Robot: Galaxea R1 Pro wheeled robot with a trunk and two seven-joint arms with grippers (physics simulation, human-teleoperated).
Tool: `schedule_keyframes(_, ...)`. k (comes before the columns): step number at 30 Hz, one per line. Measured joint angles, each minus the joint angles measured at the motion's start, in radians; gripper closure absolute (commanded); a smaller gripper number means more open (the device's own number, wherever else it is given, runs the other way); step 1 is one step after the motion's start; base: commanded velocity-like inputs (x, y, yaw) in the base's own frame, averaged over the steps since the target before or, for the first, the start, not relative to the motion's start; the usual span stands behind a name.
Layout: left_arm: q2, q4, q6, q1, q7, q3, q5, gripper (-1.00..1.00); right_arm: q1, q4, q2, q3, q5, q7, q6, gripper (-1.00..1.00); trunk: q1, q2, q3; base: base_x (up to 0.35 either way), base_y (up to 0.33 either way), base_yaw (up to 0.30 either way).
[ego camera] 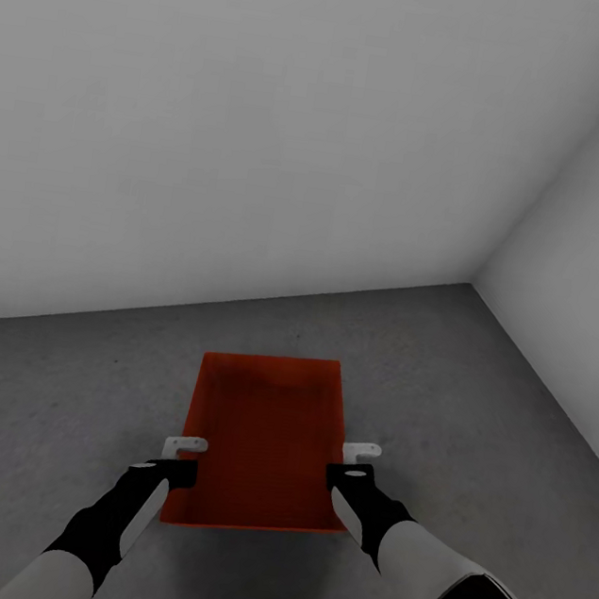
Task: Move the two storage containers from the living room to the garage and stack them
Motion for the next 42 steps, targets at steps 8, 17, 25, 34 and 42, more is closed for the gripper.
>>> schedule_keyframes(8, -0.001, 0.000, 0.000, 0.000, 0.001, 0.000, -0.001, 1.00, 0.000, -0.001, -0.001, 0.002, -0.003, 0.000, 0.000, 1.00, 0.000, 0.000, 0.000, 0.000, 0.000, 0.000)
schedule_keyframes(17, -0.003, 0.000, -0.001, 0.000, -0.001, 0.004, -0.006, 1.00, 0.000, -0.002, -0.002, 0.004, -0.003, 0.000, 0.000, 1.00, 0.000, 0.000, 0.000, 0.000, 0.000, 0.000)
schedule_keyframes(25, 0.016, 0.008, 0.000, -0.001, 0.005, 0.006, -0.017, -1.00, -0.001, 0.038, -0.006, 0.028, -0.020, 0.001, -0.003, -1.00, 0.000, 0.000, 0.000, 0.000, 0.000, 0.000)
schedule_keyframes(34, 0.016, 0.001, -0.001, -0.001, 0.005, 0.006, -0.017, -1.00, -0.001, 0.039, -0.006, 0.027, -0.024, 0.002, -0.002, -1.00, 0.000, 0.000, 0.000, 0.000, 0.000, 0.000)
schedule_keyframes(42, 0.016, 0.001, -0.001, -0.001, 0.005, 0.006, -0.017, -1.00, -0.001, 0.039, -0.006, 0.028, -0.023, 0.002, -0.002, -1.00, 0.000, 0.000, 0.000, 0.000, 0.000, 0.000)
